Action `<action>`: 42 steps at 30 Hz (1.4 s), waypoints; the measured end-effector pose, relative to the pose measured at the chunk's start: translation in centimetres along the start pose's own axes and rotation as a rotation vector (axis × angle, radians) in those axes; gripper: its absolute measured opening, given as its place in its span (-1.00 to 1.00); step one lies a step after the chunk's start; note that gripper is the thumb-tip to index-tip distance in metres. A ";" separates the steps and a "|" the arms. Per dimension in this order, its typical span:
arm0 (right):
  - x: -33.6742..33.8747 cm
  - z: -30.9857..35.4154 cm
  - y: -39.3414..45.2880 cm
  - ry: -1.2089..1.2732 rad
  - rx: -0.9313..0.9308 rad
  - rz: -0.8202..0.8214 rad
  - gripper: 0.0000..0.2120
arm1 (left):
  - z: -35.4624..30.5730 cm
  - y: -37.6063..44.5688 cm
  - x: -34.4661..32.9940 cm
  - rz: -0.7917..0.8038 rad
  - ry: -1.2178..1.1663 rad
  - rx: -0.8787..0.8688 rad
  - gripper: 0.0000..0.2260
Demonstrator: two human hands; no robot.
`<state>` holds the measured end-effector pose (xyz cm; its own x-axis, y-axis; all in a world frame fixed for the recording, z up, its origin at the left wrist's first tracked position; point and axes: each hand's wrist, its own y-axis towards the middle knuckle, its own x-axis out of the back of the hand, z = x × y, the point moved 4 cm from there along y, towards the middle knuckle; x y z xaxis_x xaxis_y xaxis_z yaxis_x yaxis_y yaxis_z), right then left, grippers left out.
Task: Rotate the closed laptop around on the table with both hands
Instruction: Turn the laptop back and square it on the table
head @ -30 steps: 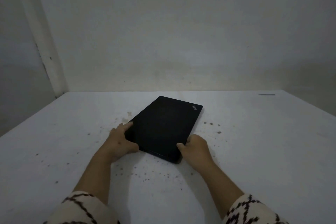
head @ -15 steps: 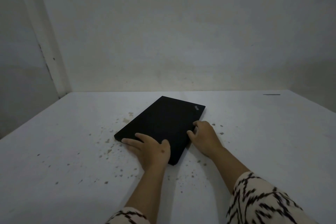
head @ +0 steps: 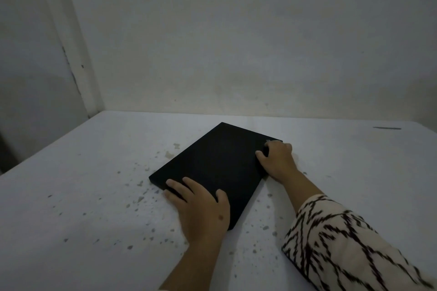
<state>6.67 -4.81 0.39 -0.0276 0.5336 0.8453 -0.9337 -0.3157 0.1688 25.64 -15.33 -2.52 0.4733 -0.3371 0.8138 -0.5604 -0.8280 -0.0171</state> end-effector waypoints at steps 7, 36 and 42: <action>-0.1 -0.2 3.3 -0.061 0.040 0.038 -0.63 | 0.0 0.1 -0.3 -0.010 0.056 0.004 -0.27; 0.1 -3.3 3.4 -0.109 -0.134 -0.059 -0.58 | 0.5 2.5 0.7 0.001 -0.276 0.014 -0.32; 1.1 -4.6 1.5 -0.118 -0.230 -0.085 -0.59 | 0.4 3.7 0.7 0.067 -0.305 -0.085 -0.36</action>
<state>3.56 -1.06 -0.77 0.0833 0.4511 0.8886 -0.9879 -0.0798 0.1331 24.21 -18.82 -2.24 0.6083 -0.5189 0.6005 -0.6458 -0.7635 -0.0056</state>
